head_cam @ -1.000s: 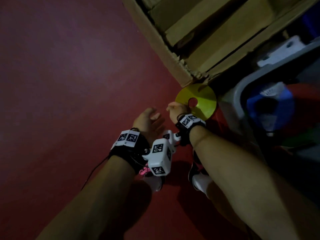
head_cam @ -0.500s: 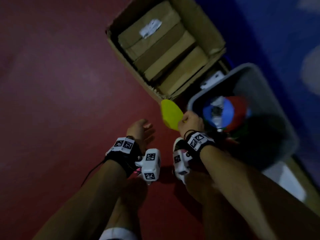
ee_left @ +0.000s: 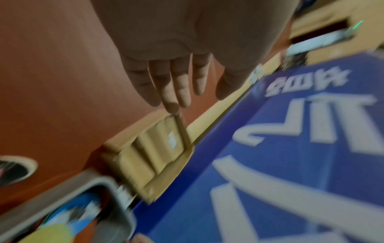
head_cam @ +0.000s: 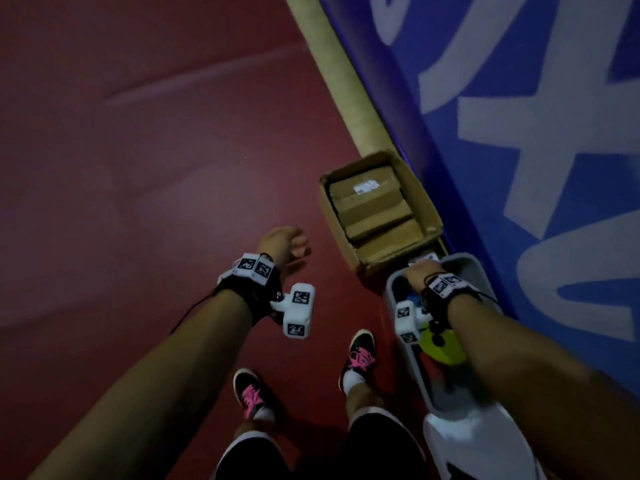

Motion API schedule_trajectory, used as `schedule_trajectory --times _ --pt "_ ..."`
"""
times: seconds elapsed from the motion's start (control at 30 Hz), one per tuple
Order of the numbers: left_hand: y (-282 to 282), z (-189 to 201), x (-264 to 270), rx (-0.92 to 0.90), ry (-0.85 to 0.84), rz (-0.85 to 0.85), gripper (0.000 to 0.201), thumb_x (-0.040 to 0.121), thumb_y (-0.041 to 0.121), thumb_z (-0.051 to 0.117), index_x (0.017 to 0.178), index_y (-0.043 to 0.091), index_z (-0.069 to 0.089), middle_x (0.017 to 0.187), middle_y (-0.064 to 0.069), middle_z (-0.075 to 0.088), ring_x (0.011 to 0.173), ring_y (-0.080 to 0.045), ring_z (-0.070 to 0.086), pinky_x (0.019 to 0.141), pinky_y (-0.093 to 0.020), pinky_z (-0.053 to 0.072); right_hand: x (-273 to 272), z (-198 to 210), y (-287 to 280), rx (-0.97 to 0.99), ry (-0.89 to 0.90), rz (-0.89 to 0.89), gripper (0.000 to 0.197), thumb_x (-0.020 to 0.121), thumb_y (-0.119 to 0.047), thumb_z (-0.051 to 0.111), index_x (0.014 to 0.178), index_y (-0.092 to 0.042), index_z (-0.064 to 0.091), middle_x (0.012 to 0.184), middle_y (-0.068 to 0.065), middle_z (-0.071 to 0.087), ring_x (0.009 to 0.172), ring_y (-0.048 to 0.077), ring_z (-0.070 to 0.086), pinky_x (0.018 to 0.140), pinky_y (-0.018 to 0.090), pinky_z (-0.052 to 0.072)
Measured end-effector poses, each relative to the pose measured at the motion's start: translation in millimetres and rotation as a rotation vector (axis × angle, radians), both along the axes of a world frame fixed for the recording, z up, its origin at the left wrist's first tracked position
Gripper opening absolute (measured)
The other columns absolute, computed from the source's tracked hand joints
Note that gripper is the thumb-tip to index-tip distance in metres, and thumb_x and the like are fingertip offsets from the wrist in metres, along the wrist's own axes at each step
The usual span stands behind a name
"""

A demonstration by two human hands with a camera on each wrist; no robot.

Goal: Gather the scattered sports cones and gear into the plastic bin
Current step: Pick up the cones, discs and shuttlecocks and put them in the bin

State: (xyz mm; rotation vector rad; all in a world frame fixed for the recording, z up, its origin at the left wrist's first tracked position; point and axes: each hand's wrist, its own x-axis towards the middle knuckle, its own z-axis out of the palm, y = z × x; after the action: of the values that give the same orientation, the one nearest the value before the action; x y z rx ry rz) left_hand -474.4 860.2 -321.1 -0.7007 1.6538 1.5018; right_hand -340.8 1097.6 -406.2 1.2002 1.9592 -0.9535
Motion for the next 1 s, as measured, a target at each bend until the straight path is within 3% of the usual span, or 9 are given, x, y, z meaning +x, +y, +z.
schedule_trajectory --times 0.07,0.13,0.2,0.33,0.47,0.57,0.67,0.8,1.0 --pt "-51 24 -10 0.013 0.049 0.095 0.013 0.098 0.023 0.05 0.104 0.016 0.06 0.085 -0.002 0.063 0.076 -0.019 0.062 0.078 -0.034 0.047 -48 34 -61 -0.035 0.119 0.073 0.032 0.095 -0.024 0.054 0.065 -0.018 0.044 0.1 0.013 0.057 0.086 0.024 0.047 0.068 0.027 0.039" --pt "-105 43 -15 0.03 0.077 0.164 0.015 0.099 0.025 0.049 0.105 0.017 0.06 0.091 -0.001 0.065 0.079 -0.019 0.063 0.078 -0.034 0.048 -96 56 -132 -0.095 0.204 0.146 0.032 0.092 -0.025 0.053 0.064 -0.009 0.055 0.075 0.012 0.059 0.072 0.028 0.051 0.066 0.035 0.04" --pt "-172 63 -15 0.046 0.107 0.233 0.013 0.099 0.025 0.049 0.102 0.018 0.06 0.096 -0.002 0.066 0.081 -0.019 0.064 0.082 -0.036 0.048 -136 83 -221 -0.208 0.324 0.142 0.031 0.085 -0.024 0.057 0.056 -0.011 0.059 0.056 0.006 0.056 0.06 0.026 0.052 0.062 0.04 0.041" --pt "-334 103 -14 0.031 0.215 0.368 0.013 0.099 0.023 0.049 0.094 0.018 0.06 0.098 -0.002 0.066 0.086 -0.021 0.064 0.081 -0.034 0.045 -185 159 -429 -0.438 0.473 0.21 0.021 0.091 -0.018 0.054 0.07 -0.017 0.058 0.069 0.002 0.06 0.062 0.02 0.057 0.055 0.026 0.043" --pt "-534 149 4 -0.089 0.324 0.615 0.013 0.099 0.023 0.047 0.094 0.019 0.059 0.092 0.0 0.064 0.08 -0.018 0.062 0.074 -0.03 0.045 -187 210 -651 -0.611 0.483 0.442 0.023 0.094 -0.014 0.051 0.072 -0.017 0.054 0.074 0.003 0.058 0.064 0.02 0.056 0.054 0.027 0.041" --pt "-657 170 26 -0.169 0.378 0.785 0.016 0.1 0.022 0.045 0.091 0.019 0.058 0.089 0.001 0.063 0.075 -0.015 0.061 0.066 -0.026 0.042 -173 231 -776 -0.678 0.456 0.645 0.019 0.094 -0.014 0.051 0.076 -0.018 0.054 0.079 0.002 0.061 0.065 0.019 0.059 0.055 0.027 0.044" --pt "-763 173 64 -0.211 0.377 0.999 0.019 0.099 0.022 0.044 0.083 0.021 0.055 0.082 0.002 0.06 0.068 -0.014 0.057 0.063 -0.025 0.037 -159 240 -890 -0.71 0.44 0.829 0.016 0.093 -0.011 0.054 0.078 -0.015 0.055 0.082 0.008 0.06 0.063 0.02 0.058 0.053 0.028 0.044" --pt "-877 150 118 -0.183 0.305 1.259 0.025 0.095 0.018 0.046 0.07 0.021 0.046 0.07 0.002 0.045 0.058 -0.014 0.042 0.054 -0.022 0.028 -146 239 -1030 -0.739 0.408 0.989 0.013 0.091 -0.011 0.055 0.079 -0.014 0.058 0.076 0.006 0.06 0.066 0.02 0.061 0.054 0.027 0.047" --pt "-1022 141 156 -0.261 0.249 1.558 0.014 0.096 0.02 0.05 0.085 0.018 0.059 0.079 0.0 0.058 0.068 -0.015 0.054 0.061 -0.027 0.039 -138 217 -1225 -0.792 0.328 1.295 0.006 0.091 -0.011 0.055 0.091 -0.01 0.061 0.076 0.008 0.06 0.064 0.019 0.06 0.055 0.029 0.047"
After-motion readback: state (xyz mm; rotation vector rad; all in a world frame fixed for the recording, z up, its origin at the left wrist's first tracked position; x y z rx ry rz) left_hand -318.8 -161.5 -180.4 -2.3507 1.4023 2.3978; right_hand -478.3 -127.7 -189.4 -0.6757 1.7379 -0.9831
